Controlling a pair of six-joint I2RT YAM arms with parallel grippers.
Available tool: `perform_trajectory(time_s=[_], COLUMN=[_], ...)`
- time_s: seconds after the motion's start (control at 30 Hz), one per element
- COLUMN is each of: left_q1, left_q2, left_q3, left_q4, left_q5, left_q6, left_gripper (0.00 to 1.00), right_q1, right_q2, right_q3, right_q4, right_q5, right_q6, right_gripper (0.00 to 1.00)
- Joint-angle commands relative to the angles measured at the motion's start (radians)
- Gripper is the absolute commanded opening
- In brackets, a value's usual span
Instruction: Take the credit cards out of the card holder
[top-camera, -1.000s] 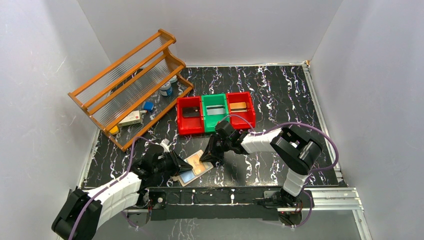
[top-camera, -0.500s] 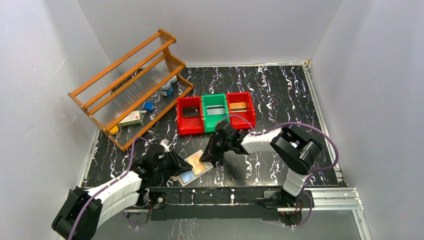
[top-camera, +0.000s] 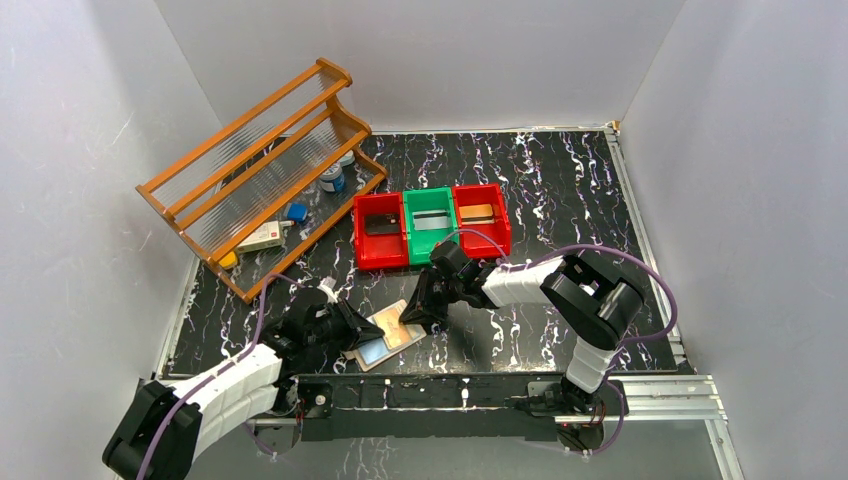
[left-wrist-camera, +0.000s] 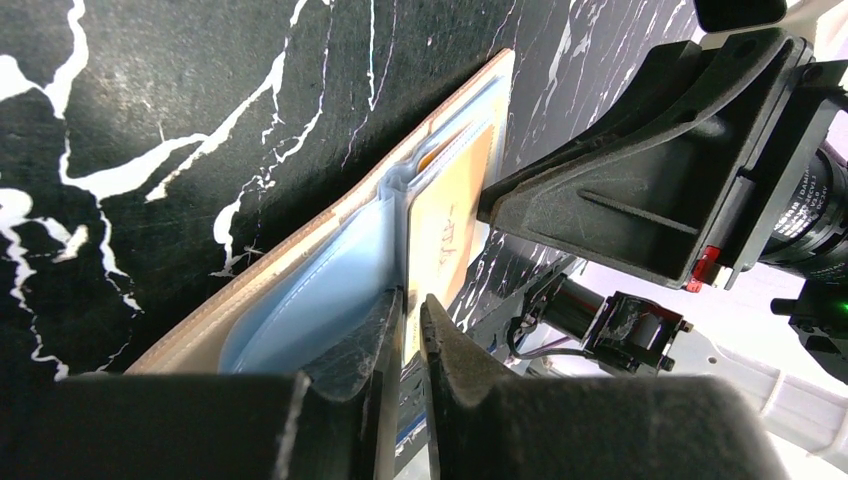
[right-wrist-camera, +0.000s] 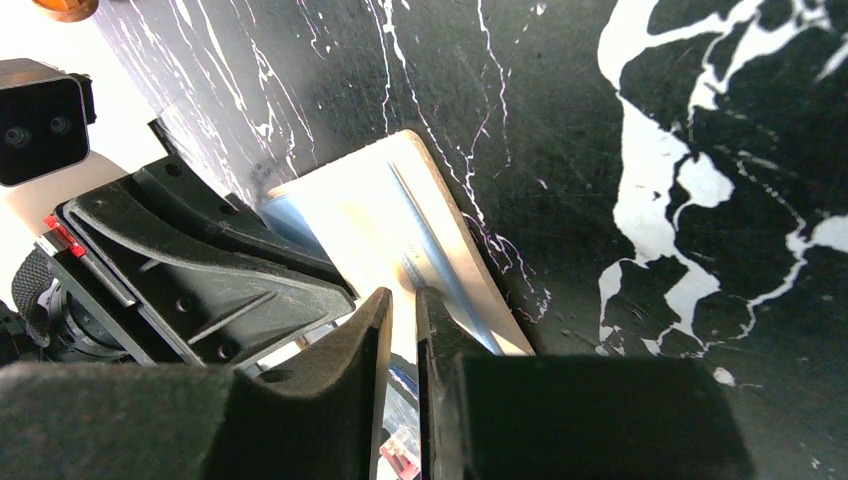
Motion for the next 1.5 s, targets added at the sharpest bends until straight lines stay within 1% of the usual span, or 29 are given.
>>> perform_trajectory(time_s=[0.0,0.13,0.3,0.47,0.63,0.83,0.9,0.93,1.07,1.27,1.47], left_q1=[0.001,0.0,0.0,0.0,0.0,0.0,0.0,0.0,0.0,0.0,0.002], left_q2=[-0.022,-0.023,0.008,0.061,0.068,0.071,0.071,0.071,0.061,0.002,-0.02], left_q3=[0.023,0.029,0.038,0.036,0.038,0.049,0.052,0.052,0.061,0.071,0.079], left_q4=[0.051,0.053,0.089,0.171,0.197,0.149,0.14,0.138,0.114,0.008,-0.046], left_q5=[0.023,0.023,0.036,0.074,0.075,0.062,0.062,0.061,0.058,0.023,0.007], left_q6=[-0.025,-0.025,-0.009,-0.008,-0.008,0.019,0.028,0.032,0.047,0.08,0.104], left_gripper=[0.09,0.0,0.0,0.01,0.02,0.04,0.03,0.0,0.0,0.0,0.0], right_q1=[0.012,0.012,0.012,0.012,0.012,0.012,0.012,0.012,0.012,0.012,0.012], right_q2=[0.059,0.057,0.054,0.057,0.059,0.053,0.049,0.047,0.037,0.016,0.002], right_q3=[-0.039,-0.038,-0.039,-0.039,-0.039,-0.043,-0.045,-0.046,-0.05,-0.052,-0.058], right_q4=[-0.15,-0.151,-0.14,-0.134,-0.131,-0.131,-0.132,-0.133,-0.14,-0.17,-0.181], right_q5=[0.091,0.09,0.085,0.081,0.078,0.082,0.085,0.085,0.095,0.126,0.145], right_q6=[-0.04,-0.04,-0.044,-0.043,-0.042,-0.043,-0.041,-0.041,-0.039,-0.039,-0.032], right_gripper=[0.24,0.25,0.25,0.24,0.24,0.24,0.24,0.24,0.24,0.25,0.25])
